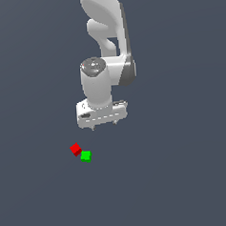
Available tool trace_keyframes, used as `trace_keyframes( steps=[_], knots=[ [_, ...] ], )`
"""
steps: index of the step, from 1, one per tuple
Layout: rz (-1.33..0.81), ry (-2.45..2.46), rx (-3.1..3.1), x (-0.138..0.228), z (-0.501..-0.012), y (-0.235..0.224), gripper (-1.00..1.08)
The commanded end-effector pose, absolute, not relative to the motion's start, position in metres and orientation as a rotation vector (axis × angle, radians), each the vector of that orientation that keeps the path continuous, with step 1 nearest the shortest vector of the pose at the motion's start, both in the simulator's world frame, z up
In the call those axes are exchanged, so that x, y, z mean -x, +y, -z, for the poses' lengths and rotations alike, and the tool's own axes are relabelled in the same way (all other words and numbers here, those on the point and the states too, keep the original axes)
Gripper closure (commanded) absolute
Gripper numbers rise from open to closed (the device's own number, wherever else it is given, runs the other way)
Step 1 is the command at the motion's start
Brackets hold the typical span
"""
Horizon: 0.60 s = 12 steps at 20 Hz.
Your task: Stack the red cube on top of the green cube.
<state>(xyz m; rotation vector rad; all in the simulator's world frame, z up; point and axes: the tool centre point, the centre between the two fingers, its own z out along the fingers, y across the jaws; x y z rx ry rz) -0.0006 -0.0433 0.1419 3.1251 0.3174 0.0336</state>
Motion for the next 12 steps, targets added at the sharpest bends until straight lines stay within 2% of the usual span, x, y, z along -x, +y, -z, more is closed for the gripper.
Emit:
trace_keyframes(
  steps=[1, 12],
  knots=[
    [-0.031, 0.383, -3.118, 0.0, -0.135, -0.058, -0.92],
    [-0.018, 0.678, -3.068, -0.014, -0.106, -0.122, -0.92]
  ],
)
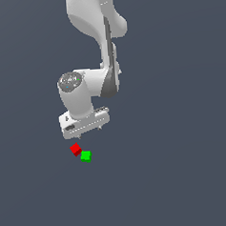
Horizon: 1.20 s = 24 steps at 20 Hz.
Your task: Stack the red cube on top of the green cube.
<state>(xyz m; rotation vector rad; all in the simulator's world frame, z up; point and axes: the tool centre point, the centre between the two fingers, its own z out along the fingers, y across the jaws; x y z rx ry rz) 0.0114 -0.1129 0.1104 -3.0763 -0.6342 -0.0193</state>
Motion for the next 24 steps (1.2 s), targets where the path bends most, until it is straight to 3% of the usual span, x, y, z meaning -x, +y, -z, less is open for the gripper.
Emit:
trace_keyframes(
  steps=[1, 12, 24],
  knots=[
    [0.016, -0.706, 3.06, -0.016, -0.103, -0.128, -0.92],
    [0.004, -0.957, 2.992, -0.041, -0.078, -0.18, -0.92],
    [0.0, -1.041, 2.964, -0.053, -0.07, -0.195, -0.92]
  ],
)
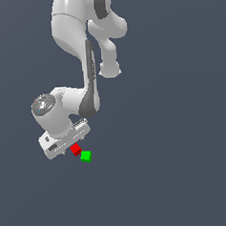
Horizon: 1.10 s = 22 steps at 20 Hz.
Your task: Stack the red cube on top of the green cube.
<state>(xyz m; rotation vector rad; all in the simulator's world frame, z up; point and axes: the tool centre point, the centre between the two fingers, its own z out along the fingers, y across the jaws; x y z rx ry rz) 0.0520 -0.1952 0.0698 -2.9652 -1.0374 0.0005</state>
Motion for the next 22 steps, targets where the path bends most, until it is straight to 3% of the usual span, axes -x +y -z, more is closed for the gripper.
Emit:
trace_keyframes(
  steps=[1, 20, 21, 22],
  knots=[
    [0.0, -1.041, 2.964, -0.053, -0.07, -0.195, -0.92],
    [0.0, -1.041, 2.964, -0.053, -0.02, -0.195, -0.92],
    [0.0, -1.041, 2.964, -0.053, -0.02, -0.195, 1.08],
    [0.0, -1.041, 2.964, -0.053, -0.02, -0.195, 1.08]
  ],
)
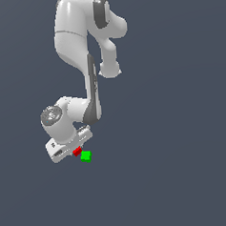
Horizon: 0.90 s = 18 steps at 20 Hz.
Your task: Stack the red cube on top of the green cube.
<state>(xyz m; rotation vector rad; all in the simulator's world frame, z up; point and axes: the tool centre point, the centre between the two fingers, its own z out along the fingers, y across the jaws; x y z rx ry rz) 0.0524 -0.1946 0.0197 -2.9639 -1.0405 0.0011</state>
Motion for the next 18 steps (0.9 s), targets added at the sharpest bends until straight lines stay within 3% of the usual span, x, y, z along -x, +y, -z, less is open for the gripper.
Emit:
trace_keyframes(
  steps=[1, 18],
  knots=[
    [0.0, -1.041, 2.964, -0.053, -0.02, -0.195, 1.08],
    [-0.001, -1.04, 2.964, -0.052, -0.046, -0.195, 1.08]
  ],
)
